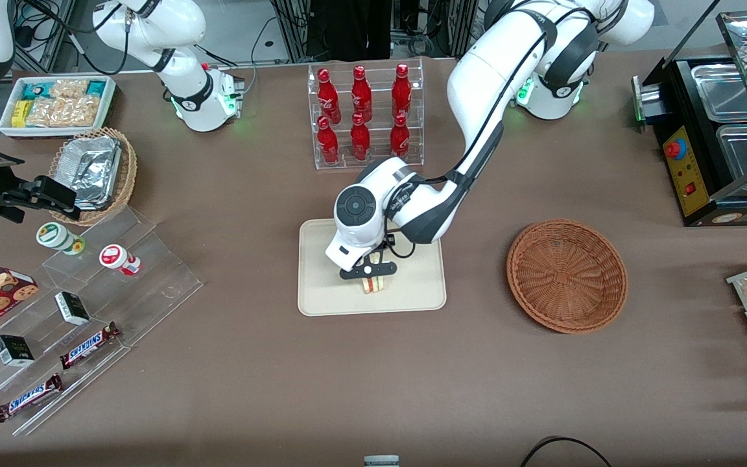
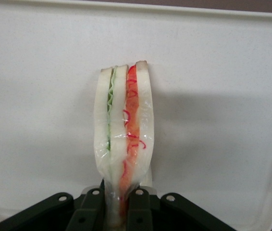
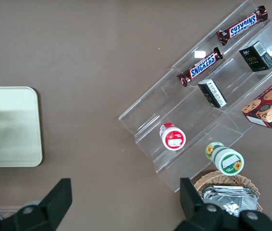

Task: Place sandwich from basket to tray
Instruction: 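Lower the sandwich onto the tray and open the left gripper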

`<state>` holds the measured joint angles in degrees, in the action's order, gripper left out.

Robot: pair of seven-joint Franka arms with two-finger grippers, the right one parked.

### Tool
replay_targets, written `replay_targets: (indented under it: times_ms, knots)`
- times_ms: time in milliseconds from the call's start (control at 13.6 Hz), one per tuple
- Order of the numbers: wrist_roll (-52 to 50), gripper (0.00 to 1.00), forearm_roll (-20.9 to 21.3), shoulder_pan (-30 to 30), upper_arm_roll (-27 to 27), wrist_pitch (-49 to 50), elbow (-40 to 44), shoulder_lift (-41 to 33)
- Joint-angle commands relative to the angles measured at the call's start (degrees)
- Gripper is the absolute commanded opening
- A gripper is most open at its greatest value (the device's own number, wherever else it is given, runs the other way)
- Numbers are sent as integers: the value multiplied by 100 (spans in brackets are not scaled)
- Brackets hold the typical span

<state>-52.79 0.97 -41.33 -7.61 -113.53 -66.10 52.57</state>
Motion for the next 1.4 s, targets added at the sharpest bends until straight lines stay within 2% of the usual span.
replay_targets:
  times_ms: [0,221,738,959,1328]
  knots:
    - [-109,99,17,-86,49,-20,150,69]
    - [-109,100,17,-77,58,59,185,-36]
    - [190,100,8,-24,67,753,221,-861]
    - [706,100,61,10,102,1166,212,-1196]
    - [1332,100,79,729,93,1859,142,-1626]
